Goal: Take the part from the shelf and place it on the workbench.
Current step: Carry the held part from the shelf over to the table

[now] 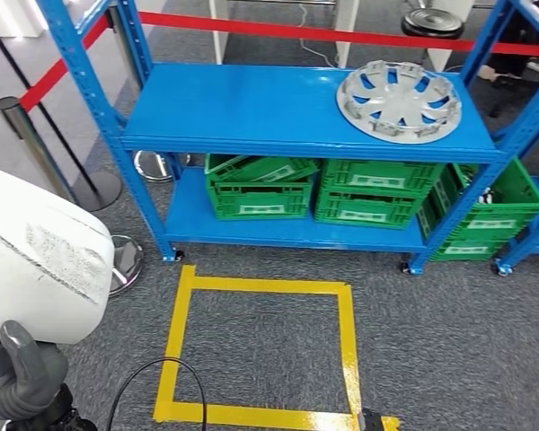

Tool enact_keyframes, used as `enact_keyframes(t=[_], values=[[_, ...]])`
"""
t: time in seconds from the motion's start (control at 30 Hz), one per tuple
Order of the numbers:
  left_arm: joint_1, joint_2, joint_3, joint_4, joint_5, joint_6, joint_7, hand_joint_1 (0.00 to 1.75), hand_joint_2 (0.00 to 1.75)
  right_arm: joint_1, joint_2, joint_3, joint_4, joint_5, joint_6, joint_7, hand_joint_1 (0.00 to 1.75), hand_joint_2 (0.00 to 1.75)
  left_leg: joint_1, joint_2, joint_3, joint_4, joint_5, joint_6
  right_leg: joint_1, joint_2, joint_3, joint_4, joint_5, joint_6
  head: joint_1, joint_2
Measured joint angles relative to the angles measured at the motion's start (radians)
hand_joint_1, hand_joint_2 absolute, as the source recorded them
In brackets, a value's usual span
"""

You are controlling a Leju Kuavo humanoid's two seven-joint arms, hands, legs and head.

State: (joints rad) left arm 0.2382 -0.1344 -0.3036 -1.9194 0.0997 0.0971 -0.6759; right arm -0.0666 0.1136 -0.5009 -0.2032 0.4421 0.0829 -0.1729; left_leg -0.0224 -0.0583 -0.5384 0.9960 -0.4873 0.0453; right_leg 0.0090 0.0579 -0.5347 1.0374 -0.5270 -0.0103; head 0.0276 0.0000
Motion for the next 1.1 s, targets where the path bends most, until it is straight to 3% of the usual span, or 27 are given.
enact_keyframes(t=[0.07, 0.13, 0.2, 0.3, 0.33, 0.37, 0.43, 0.47, 0.53, 0.57, 0.63, 0.7, 0.77, 0.83, 0.87, 0.9, 0.93, 1.0, 1.07, 1.1], values=[[-0.004, 0.000, 0.001, 0.001, -0.006, -0.007, 0.002, 1.75, 1.75, -0.002, 0.000, 0.004, 0.000, 0.002, -0.003, 0.005, 0.00, 0.00, 0.003, -0.018, -0.010, 0.003, 0.007, -0.008, 0.002, 0.017, 0.028, -0.047, 0.000, -0.008, -0.001, 0.000], [-0.005, 0.001, 0.001, 0.002, -0.012, -0.016, 0.004, 1.75, 1.75, -0.003, 0.004, 0.006, 0.000, 0.004, -0.007, 0.002, 0.00, 0.00, 0.005, -0.031, -0.019, 0.008, 0.010, -0.019, 0.000, -0.004, 0.034, -0.059, 0.007, -0.006, 0.001, 0.000], [-0.004, 0.002, 0.002, 0.003, -0.019, -0.023, 0.004, 1.75, 1.75, -0.001, 0.010, 0.006, 0.000, 0.009, -0.008, -0.004, 0.00, 0.00, 0.003, -0.008, -0.039, 0.049, -0.019, -0.031, -0.007, -0.030, 0.038, -0.071, 0.015, -0.007, -0.002, 0.000], [0.000, 0.003, 0.006, 0.003, -0.025, -0.029, 0.004, 1.75, 1.75, 0.004, 0.017, 0.007, 0.001, 0.017, -0.004, -0.006, 0.00, 0.00, 0.016, 0.038, -0.119, 0.228, -0.110, -0.055, -0.010, -0.072, 0.038, -0.075, 0.017, -0.010, -0.008, 0.000], [0.001, 0.004, 0.007, 0.003, -0.025, -0.031, 0.004, 1.75, 1.75, 0.006, 0.019, 0.007, 0.001, 0.018, -0.003, -0.006, 0.00, 0.00, 0.022, 0.042, -0.139, 0.272, -0.121, -0.062, -0.010, -0.087, 0.038, -0.074, 0.016, -0.009, -0.007, 0.000], [0.003, 0.004, 0.008, 0.003, -0.026, -0.034, 0.004, 1.75, 1.75, 0.007, 0.020, 0.007, 0.001, 0.019, -0.002, -0.006, 0.00, 0.00, 0.028, 0.046, -0.142, 0.280, -0.112, -0.068, -0.011, -0.101, 0.037, -0.073, 0.015, -0.008, -0.007, 0.000], [0.003, 0.005, 0.009, 0.003, -0.027, -0.039, 0.004, 1.75, 1.75, 0.006, 0.022, 0.007, 0.001, 0.020, -0.002, -0.006, 0.00, 0.00, 0.037, 0.063, -0.092, 0.180, -0.046, -0.078, -0.013, -0.126, 0.038, -0.068, 0.010, -0.002, -0.007, 0.000], [0.002, 0.005, 0.010, 0.003, -0.028, -0.041, 0.004, 1.75, 1.75, 0.005, 0.022, 0.007, 0.001, 0.020, -0.001, -0.006, 0.00, 0.00, 0.037, 0.088, -0.058, 0.110, -0.018, -0.079, -0.012, -0.136, 0.039, -0.064, 0.006, 0.002, -0.008, 0.000], [0.000, 0.005, 0.013, 0.004, -0.028, -0.046, 0.004, 1.75, 1.75, 0.003, 0.024, 0.008, 0.001, 0.023, 0.002, -0.006, 0.00, 0.00, 0.033, 0.122, -0.019, 0.022, 0.008, -0.067, -0.007, -0.152, 0.037, -0.056, -0.001, 0.013, -0.009, 0.000], [-0.002, 0.004, 0.015, 0.004, -0.028, -0.049, 0.004, 1.75, 1.75, 0.002, 0.024, 0.008, 0.001, 0.026, 0.004, -0.005, 0.00, 0.00, 0.029, 0.127, -0.019, 0.015, 0.005, -0.058, -0.004, -0.160, 0.036, -0.055, -0.002, 0.018, -0.008, 0.000], [-0.005, 0.003, 0.021, 0.005, -0.027, -0.056, 0.004, 1.75, 1.75, 0.001, 0.025, 0.012, 0.001, 0.032, 0.007, -0.001, 0.00, 0.00, 0.030, 0.105, -0.026, 0.013, 0.011, -0.041, -0.005, -0.173, 0.035, -0.054, -0.005, 0.027, -0.006, 0.000], [-0.009, 0.000, 0.026, 0.007, -0.027, -0.060, 0.004, 1.75, 1.75, -0.001, 0.026, 0.016, 0.001, 0.036, 0.008, 0.000, 0.00, 0.00, 0.033, 0.086, -0.031, 0.007, 0.019, -0.027, -0.010, -0.137, 0.018, -0.020, -0.035, 0.036, -0.005, 0.000], [-0.010, -0.002, 0.029, 0.007, -0.033, -0.061, 0.003, 1.75, 1.75, 0.001, 0.027, 0.020, 0.002, 0.038, 0.007, -0.010, 0.00, 0.00, 0.035, 0.067, -0.036, 0.006, 0.024, -0.018, -0.013, -0.082, -0.034, 0.094, -0.100, 0.041, -0.002, 0.000], [-0.003, -0.003, 0.032, 0.008, -0.042, -0.062, 0.002, 1.75, 1.75, 0.008, 0.028, 0.022, 0.002, 0.036, 0.004, -0.032, 0.00, 0.00, 0.034, 0.043, -0.041, 0.006, 0.027, -0.015, -0.014, -0.064, -0.095, 0.221, -0.148, 0.041, -0.001, 0.000], [0.004, -0.003, 0.033, 0.008, -0.045, -0.062, 0.002, 1.75, 1.75, 0.011, 0.028, 0.022, 0.002, 0.034, 0.003, -0.044, 0.00, 0.00, 0.034, 0.029, -0.043, 0.006, 0.028, -0.015, -0.014, -0.061, -0.107, 0.244, -0.146, 0.040, -0.001, 0.000], [0.011, -0.003, 0.035, 0.007, -0.046, -0.061, 0.002, 1.75, 1.75, 0.014, 0.027, 0.021, 0.003, 0.033, 0.003, -0.054, 0.00, 0.00, 0.034, 0.015, -0.043, 0.007, 0.029, -0.016, -0.015, -0.058, -0.100, 0.224, -0.122, 0.039, 0.000, 0.000], [0.016, -0.004, 0.038, 0.007, -0.046, -0.061, 0.003, 1.75, 1.75, 0.017, 0.027, 0.021, 0.003, 0.031, 0.003, -0.061, 0.00, 0.00, 0.034, 0.001, -0.043, 0.009, 0.030, -0.017, -0.017, -0.051, -0.075, 0.169, -0.085, 0.038, 0.000, 0.000], [0.021, -0.005, 0.042, 0.007, -0.046, -0.060, 0.003, 1.75, 1.75, 0.020, 0.027, 0.021, 0.003, 0.030, 0.002, -0.067, 0.00, 0.00, 0.033, -0.025, -0.047, 0.017, 0.030, -0.024, -0.026, 0.002, -0.014, 0.034, -0.027, 0.039, 0.000, 0.000], [0.023, -0.005, 0.044, 0.007, -0.050, -0.060, 0.003, 1.75, 1.75, 0.021, 0.028, 0.021, 0.004, 0.032, -0.001, -0.068, 0.00, 0.00, 0.033, -0.049, -0.058, 0.024, 0.032, -0.037, -0.031, 0.040, 0.015, -0.026, -0.017, 0.038, -0.001, 0.000], [0.024, -0.005, 0.045, 0.007, -0.052, -0.060, 0.003, 1.75, 1.75, 0.021, 0.028, 0.021, 0.005, 0.034, -0.005, -0.067, 0.00, 0.00, 0.033, -0.062, -0.063, 0.025, 0.036, -0.045, -0.030, 0.035, 0.019, -0.029, -0.019, 0.036, -0.002, 0.000]])
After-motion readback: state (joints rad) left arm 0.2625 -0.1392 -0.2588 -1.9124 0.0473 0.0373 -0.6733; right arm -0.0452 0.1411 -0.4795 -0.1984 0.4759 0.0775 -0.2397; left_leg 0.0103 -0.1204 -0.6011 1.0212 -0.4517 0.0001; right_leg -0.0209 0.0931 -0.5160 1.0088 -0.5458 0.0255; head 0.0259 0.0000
